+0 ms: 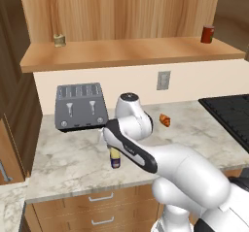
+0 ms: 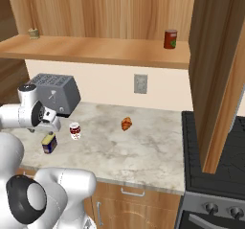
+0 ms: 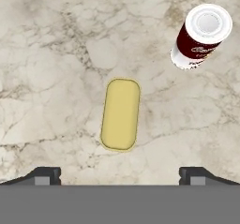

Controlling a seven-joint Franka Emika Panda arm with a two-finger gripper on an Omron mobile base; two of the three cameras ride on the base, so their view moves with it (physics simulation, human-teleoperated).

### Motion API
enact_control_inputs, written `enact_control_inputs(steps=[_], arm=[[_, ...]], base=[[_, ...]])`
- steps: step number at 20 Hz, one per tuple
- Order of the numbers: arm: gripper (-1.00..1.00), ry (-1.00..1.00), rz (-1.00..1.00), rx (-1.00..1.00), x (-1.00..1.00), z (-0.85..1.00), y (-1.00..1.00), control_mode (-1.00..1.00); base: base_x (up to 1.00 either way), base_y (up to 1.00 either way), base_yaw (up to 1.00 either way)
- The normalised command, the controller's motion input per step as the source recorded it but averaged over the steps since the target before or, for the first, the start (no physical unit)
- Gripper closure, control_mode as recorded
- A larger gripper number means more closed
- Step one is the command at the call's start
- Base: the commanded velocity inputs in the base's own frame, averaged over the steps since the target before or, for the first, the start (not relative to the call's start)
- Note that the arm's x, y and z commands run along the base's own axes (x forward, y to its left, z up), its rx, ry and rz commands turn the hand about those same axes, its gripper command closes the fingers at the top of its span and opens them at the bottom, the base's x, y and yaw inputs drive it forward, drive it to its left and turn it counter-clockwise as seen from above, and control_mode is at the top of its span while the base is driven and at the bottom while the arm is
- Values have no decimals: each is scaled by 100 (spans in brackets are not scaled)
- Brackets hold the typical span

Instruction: Pick the cans from the counter and place them in their designated side in the cabinet.

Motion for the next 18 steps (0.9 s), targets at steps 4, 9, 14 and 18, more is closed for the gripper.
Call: enact_control_inputs(steps=[4,9,14,18], arm=[[-100,1,0,0,9,-17,5,-100],[-100,0,0,0,10,-14,2,-100],[-100,1,0,0,12,-18,1,-100],[-100,1,0,0,12,-18,2,-100]], base=[[0,0,0],[0,0,0],[0,0,0],[0,0,0]])
